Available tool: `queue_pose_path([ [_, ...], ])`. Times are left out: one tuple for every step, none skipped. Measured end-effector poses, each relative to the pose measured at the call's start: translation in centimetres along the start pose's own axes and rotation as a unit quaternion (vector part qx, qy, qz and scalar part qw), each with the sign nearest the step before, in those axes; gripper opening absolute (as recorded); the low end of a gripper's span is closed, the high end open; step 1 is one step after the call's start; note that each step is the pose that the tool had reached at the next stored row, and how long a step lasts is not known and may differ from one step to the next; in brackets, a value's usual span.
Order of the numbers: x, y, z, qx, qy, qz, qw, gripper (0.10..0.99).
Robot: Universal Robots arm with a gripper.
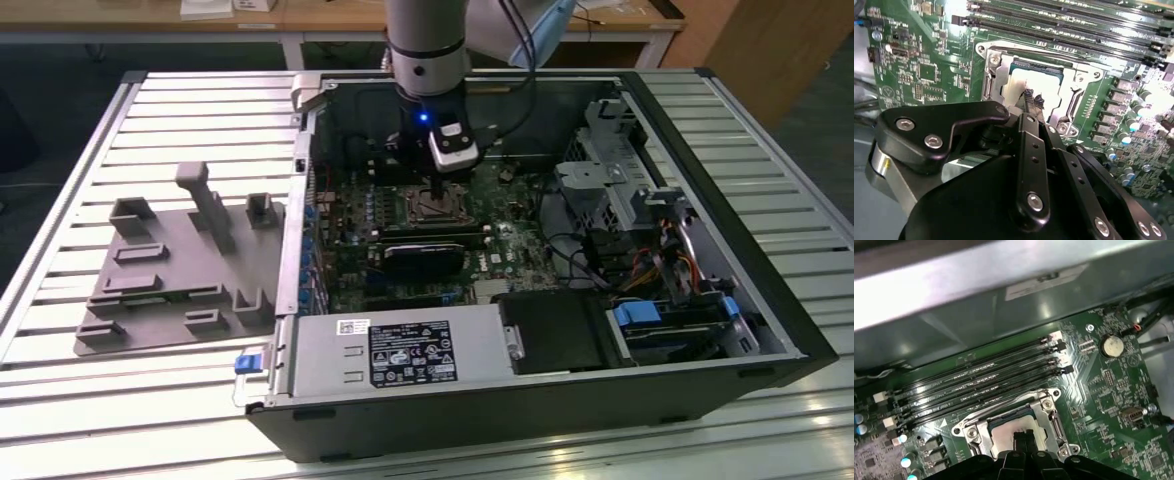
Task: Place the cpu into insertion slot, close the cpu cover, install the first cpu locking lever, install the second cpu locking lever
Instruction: 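Install the first cpu locking lever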
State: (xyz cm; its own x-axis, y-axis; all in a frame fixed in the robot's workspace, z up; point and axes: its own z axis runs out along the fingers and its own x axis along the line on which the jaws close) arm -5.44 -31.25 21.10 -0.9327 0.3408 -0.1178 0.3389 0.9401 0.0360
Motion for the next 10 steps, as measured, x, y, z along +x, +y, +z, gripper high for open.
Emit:
queue_pose_path([
  [0.00,0.00,0.01,-0.0006,0.0002,-0.006,1.0000,0.102],
  [0.00,0.00,0.03,-0.0012,0.0004,-0.011,0.9999,0.102],
  [0.00,-0.01,0.04,-0.0016,0.0005,-0.016,0.9999,0.102],
  [-0.02,-0.05,0.05,-0.0019,0.0007,-0.019,0.9998,0.102],
  [-0.02,-0.09,0.05,-0.0022,0.0007,-0.022,0.9998,0.102],
  [-0.03,-0.13,0.05,-0.0023,0.0008,-0.025,0.9997,0.102],
  [-0.03,-0.17,0.05,-0.0024,0.0008,-0.026,0.9997,0.102],
  [-0.04,-0.19,0.05,-0.0024,0.0008,-0.027,0.9996,0.102],
  [-0.04,-0.20,0.00,-0.0023,0.0009,-0.027,0.9996,0.102],
  [-0.05,-0.20,-0.08,-0.0023,0.0009,-0.027,0.9996,0.102],
])
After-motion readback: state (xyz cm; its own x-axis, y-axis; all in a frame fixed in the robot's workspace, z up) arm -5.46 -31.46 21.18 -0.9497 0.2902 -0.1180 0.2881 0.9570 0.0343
